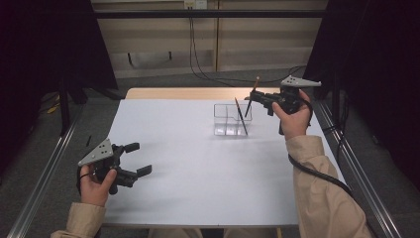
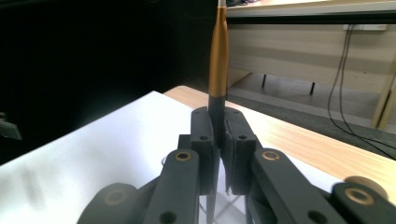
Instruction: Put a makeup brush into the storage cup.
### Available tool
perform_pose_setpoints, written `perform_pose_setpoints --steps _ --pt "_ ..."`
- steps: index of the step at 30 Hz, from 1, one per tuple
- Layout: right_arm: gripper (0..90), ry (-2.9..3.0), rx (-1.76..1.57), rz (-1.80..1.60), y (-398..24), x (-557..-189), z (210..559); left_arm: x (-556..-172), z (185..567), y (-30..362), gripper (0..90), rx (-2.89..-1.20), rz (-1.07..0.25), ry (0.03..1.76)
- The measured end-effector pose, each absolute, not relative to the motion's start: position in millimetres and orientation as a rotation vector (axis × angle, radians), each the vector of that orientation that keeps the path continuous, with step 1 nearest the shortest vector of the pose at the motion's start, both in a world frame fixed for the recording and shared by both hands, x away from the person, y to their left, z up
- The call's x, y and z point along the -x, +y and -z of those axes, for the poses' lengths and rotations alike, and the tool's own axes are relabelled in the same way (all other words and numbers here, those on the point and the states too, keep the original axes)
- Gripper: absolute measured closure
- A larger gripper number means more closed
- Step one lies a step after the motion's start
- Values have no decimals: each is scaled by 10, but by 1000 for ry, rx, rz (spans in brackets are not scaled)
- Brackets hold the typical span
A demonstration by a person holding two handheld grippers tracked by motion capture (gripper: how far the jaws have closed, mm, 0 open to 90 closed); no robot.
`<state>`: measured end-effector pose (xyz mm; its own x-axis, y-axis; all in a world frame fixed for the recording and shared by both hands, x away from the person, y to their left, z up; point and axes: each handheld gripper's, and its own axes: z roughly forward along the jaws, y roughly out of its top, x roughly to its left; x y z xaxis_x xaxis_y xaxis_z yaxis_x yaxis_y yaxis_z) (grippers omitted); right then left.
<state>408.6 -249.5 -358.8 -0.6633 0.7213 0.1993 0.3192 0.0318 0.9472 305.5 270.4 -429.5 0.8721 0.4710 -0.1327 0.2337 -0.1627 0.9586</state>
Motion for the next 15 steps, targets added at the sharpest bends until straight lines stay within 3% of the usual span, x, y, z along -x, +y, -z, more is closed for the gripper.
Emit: perform_pose_setpoints --steps 15 --pt "845 1959 -1100 -1610 -2462 -4199 3751 -3057 4301 2712 15 -1756 -231 538"
